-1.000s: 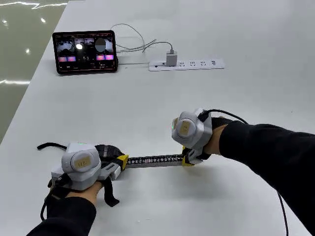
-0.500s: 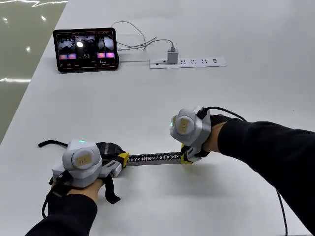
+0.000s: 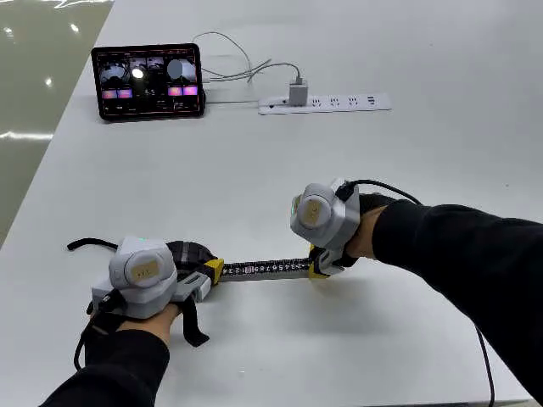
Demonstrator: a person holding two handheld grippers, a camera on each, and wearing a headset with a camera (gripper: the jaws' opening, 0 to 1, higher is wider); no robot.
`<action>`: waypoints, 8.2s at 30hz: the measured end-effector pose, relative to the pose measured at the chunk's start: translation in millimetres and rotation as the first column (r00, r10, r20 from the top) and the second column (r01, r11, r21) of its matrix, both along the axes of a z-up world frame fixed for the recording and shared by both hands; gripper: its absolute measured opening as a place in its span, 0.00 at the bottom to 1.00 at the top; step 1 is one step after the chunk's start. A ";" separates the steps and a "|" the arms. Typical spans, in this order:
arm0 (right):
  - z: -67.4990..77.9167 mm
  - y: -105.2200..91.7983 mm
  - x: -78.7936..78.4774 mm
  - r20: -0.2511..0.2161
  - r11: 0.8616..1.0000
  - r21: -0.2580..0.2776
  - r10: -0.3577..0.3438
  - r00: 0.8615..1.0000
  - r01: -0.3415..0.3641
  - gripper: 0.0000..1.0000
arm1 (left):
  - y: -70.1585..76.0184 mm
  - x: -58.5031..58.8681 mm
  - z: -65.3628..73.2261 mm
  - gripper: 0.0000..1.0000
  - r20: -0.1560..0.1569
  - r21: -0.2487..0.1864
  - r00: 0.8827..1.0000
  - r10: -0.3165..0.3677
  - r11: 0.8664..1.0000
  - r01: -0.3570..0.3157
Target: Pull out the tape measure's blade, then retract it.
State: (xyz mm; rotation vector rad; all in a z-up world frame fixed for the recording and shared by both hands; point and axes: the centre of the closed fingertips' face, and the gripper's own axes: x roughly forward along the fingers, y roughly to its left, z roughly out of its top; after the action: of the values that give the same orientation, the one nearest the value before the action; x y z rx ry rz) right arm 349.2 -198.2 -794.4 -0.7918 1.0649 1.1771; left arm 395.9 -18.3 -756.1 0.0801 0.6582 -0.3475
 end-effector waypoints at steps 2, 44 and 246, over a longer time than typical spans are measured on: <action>0.1 0.7 -0.4 0.006 1.000 -0.006 0.015 1.000 -0.015 0.10 | -0.1 -0.2 0.1 0.59 -0.001 0.000 1.000 0.000 1.000 0.000; 0.2 22.0 3.5 0.002 0.999 0.042 -0.026 1.000 0.026 0.09 | 0.4 -0.4 0.4 0.59 0.008 -0.006 1.000 -0.009 1.000 0.009; 4.0 142.4 17.0 0.024 0.942 0.336 -0.025 0.999 0.016 0.11 | 3.6 -0.4 2.1 0.59 -0.007 -0.081 1.000 -0.010 0.997 0.009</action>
State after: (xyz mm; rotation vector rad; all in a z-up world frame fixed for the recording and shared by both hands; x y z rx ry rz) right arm 366.2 -55.8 -790.4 -0.5261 0.8166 1.2833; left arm 395.6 -14.6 -753.9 0.0045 0.6508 -0.3833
